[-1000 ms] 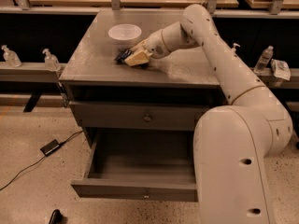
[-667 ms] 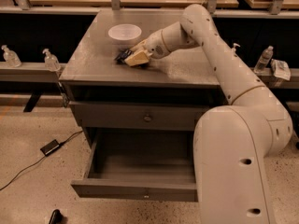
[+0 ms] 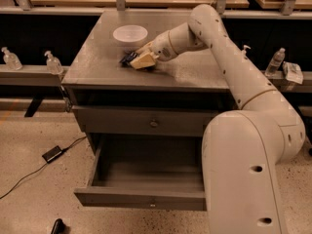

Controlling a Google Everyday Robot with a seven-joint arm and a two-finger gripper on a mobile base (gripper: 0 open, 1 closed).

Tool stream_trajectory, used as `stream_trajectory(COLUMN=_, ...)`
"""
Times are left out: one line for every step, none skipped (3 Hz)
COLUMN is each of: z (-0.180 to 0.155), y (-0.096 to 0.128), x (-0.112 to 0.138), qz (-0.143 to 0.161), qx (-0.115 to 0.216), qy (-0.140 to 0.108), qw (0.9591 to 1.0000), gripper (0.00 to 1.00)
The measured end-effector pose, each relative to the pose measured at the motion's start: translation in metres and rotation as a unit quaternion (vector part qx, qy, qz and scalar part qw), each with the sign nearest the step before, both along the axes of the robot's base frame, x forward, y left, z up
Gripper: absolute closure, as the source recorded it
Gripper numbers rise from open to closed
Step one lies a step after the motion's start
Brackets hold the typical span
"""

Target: Place rxbar blueberry into middle drawer

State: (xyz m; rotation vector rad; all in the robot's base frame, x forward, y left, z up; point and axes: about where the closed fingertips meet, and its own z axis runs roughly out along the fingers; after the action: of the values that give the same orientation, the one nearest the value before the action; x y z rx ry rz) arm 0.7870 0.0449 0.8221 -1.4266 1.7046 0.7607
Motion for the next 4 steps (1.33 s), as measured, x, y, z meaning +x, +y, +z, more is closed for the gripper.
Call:
stream_trajectory(z=0.0001, y=0.0, x=-0.0001, qz=0.0, qx=0.0, qy=0.0, qw=1.0, gripper=1.0)
stream_trajectory(z=0.0001, y=0.0, x=-0.0001, qz=0.0, qx=0.0, qy=0.0, qw=1.0, gripper=1.0)
stream_trajectory(z=0.0002, y=0.0, x=-0.0001, qz=0.0, qx=0.0, qy=0.0, qw=1.0, gripper=1.0)
stream_trajectory(z=0.0004, y=0.0, x=-0.0001, qz=0.0, qx=0.0, qy=0.0, qw=1.0, gripper=1.0)
